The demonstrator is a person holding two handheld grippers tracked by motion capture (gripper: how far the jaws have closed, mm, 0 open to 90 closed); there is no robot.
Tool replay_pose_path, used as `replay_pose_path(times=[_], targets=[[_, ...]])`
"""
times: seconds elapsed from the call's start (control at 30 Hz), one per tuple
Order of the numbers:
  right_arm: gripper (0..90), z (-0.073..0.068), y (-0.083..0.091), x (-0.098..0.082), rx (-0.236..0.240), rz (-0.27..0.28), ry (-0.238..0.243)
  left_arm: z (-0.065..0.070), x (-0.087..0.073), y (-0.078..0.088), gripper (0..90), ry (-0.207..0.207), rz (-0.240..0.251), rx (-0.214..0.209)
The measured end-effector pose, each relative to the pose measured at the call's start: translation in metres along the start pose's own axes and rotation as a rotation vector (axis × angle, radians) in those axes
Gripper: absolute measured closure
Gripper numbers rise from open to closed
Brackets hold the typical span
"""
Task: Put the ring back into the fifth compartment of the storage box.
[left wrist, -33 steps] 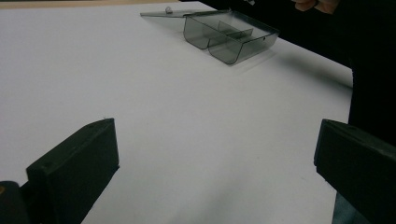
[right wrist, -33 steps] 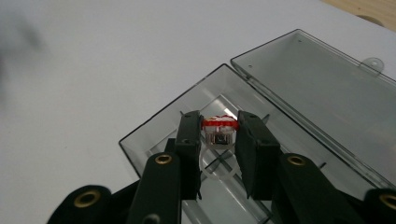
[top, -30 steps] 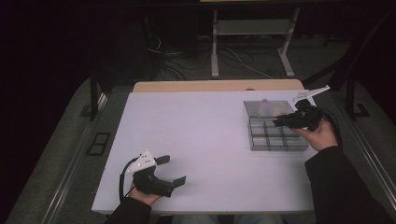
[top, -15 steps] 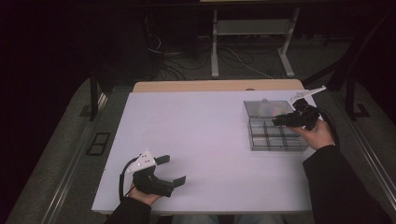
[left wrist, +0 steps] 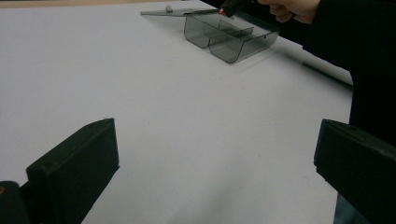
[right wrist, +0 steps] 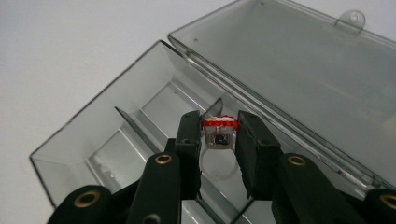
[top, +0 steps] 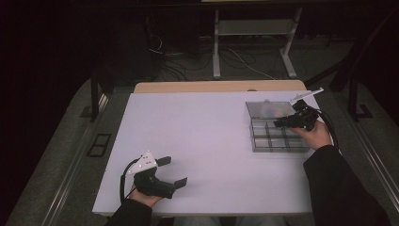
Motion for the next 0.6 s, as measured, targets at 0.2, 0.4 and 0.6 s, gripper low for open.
replay_pose_path(times=[0.2,0.4,0.6], targets=[[70.0,0.008,-0.008,-0.002,-0.009,-0.022,-0.015,0.000,0.000,0.000,0.0,0.001,-0.002,-0.001],[68.9,0.006,-0.021,-0.004,-0.047,-0.089,0.010,0.000,0.000,0.000,0.0,0.001,-0.002,-0.001],[63.3,0.004,-0.018,-0.002,-0.052,-0.076,0.013,0.000,-0.001,0.000,0.0,0.004,-0.003,-0.001]])
Point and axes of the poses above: each handheld gripper's, and its own axes: y roughly backward along the jaws, x roughly out of its top, z roughly to its right, the point moved 8 cm from there along -y, roughly forward along the jaws, and after that the axes turned 14 degrees about -z, right-handed, at the moved point
